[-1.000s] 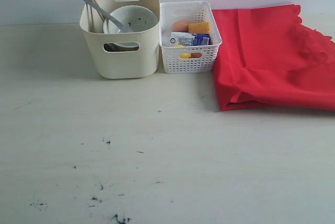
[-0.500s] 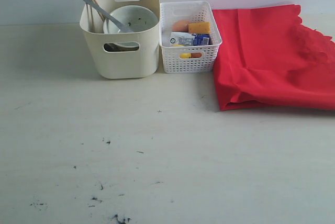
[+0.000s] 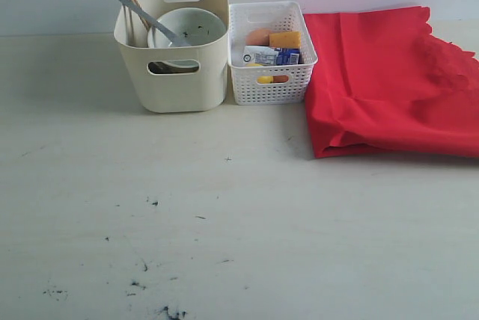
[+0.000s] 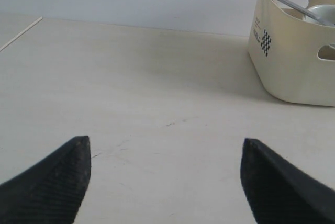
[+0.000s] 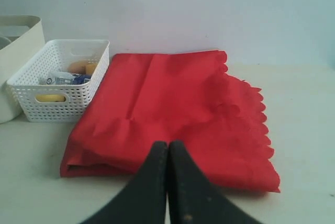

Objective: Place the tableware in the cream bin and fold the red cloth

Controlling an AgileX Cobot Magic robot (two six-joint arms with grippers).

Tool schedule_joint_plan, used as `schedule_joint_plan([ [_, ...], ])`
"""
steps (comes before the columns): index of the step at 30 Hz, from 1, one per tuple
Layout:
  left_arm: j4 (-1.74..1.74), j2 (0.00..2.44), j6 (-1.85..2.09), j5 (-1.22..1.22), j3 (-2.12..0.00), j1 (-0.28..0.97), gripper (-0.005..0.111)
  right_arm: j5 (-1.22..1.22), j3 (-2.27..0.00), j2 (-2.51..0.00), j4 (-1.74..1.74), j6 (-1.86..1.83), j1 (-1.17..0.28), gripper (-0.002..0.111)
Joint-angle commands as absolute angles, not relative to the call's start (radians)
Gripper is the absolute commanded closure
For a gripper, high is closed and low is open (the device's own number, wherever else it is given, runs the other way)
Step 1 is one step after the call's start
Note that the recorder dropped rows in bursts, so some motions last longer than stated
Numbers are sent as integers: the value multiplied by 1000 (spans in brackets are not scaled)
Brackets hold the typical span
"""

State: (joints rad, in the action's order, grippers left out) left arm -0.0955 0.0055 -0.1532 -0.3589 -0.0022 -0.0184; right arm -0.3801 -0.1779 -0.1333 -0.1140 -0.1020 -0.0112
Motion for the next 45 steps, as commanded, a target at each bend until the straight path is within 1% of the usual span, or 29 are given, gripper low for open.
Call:
schedule_joint_plan([
  [1,-93,0,-153,-355,0,-22,31,-363,-118,-46,-105,-93,-12,108],
  [4,-93,0,-153,-355,0,-22,31,-365,-85,0,-105,-88,-12,108],
  [15,-93,0,-153,-355,0,-22,31,-355,0,0,-105,-51,-12,108],
  [45,-93,0,-153,-355,0,-22,31,-343,0,0,-105,-51,-12,108],
])
